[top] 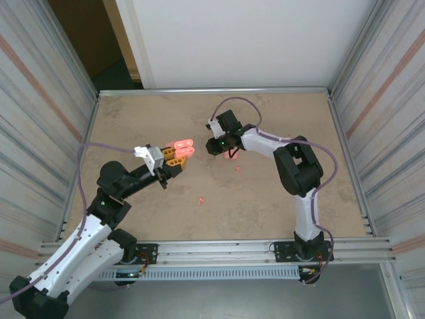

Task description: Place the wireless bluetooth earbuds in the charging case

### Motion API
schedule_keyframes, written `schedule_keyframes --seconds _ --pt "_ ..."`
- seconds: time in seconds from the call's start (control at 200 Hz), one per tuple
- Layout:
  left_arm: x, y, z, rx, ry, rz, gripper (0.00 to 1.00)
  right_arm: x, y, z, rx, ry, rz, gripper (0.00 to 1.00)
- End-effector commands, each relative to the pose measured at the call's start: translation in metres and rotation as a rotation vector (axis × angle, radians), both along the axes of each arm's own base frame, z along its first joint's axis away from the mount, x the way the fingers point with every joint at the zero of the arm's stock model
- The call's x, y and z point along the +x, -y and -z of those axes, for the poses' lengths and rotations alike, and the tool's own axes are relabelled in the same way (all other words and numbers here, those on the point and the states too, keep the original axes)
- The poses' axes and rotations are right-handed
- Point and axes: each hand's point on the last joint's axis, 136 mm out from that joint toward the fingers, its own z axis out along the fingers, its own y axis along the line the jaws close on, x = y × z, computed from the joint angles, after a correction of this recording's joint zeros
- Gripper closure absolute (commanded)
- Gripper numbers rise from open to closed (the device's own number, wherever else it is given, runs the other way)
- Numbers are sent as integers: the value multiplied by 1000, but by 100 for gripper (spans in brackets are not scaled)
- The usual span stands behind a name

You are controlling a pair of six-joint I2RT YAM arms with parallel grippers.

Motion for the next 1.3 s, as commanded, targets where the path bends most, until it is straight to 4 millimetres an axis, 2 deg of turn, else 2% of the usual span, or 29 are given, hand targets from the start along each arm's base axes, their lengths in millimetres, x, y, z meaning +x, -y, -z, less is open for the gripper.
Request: schedule_keyframes --seconds 0.0,0.075,0.466,0.591,0.947,1.128,1.298 --pt "1 0 -4 -31 19 -3 100 0 -1 -52 49 146 -19 85" --pt "3 1 -2 -36 9 -1 100 -5 5 -66 61 185 -14 85" --pt "16 12 7 -53 -33 23 100 -44 30 -166 158 483 -24 85" --pt "22 17 11 -55 -47 30 100 -61 34 -189 191 545 -54 85" --pt "33 25 21 -40 -75 35 100 -97 42 -231 204 654 -112 85" --pt "36 29 27 -39 -96 50 100 -113 32 -254 212 737 -149 85" --pt "38 31 32 -45 -114 59 100 -124 18 -267 220 778 -190 85"
